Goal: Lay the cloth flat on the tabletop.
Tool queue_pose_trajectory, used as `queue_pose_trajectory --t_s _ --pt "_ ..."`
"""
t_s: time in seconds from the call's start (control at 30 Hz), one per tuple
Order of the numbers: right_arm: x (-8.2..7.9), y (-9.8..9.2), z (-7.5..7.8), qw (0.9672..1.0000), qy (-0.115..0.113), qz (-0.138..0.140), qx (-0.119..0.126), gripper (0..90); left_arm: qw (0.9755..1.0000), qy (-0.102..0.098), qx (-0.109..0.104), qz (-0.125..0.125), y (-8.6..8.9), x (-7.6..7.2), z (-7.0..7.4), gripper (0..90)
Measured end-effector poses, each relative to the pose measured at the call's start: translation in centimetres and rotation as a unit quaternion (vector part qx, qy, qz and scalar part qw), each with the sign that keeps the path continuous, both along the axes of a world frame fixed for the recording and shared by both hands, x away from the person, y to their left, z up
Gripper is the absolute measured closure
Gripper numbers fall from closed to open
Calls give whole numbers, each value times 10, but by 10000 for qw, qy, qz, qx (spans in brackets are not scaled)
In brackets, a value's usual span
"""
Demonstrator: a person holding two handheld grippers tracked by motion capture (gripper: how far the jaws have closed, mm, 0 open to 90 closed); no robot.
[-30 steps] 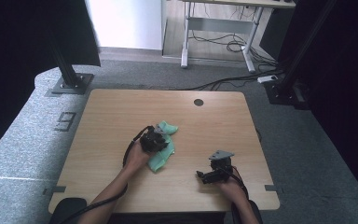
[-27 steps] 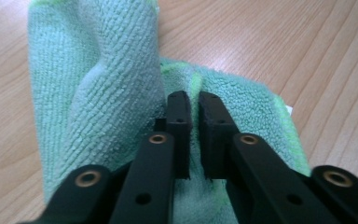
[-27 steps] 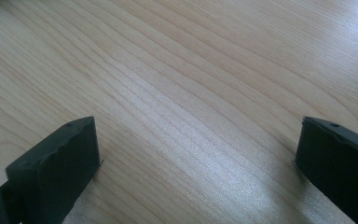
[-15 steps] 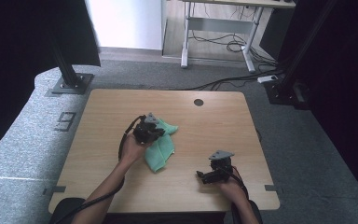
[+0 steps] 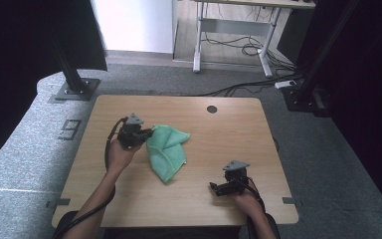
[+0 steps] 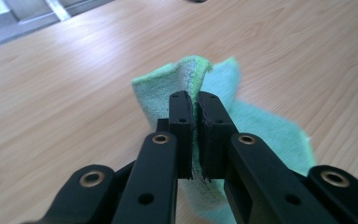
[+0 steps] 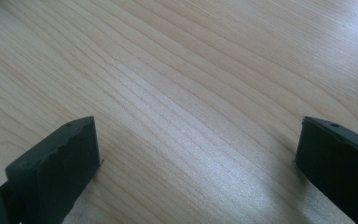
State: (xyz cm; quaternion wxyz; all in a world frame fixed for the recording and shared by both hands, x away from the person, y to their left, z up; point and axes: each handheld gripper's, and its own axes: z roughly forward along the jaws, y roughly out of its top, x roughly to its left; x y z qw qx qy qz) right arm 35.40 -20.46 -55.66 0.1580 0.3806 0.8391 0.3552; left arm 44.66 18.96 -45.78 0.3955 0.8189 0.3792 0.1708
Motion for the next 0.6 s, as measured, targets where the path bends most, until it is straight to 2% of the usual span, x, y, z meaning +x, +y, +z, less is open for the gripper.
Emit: queue_pose_trajectory --t_s 0.37,0.6 --pt "0 0 0 10000 8 -4 1 0 9986 238 108 461 45 -10 -29 839" --pt "0 0 0 10000 12 -10 4 0 9962 563 199 634 62 -20 -58 820"
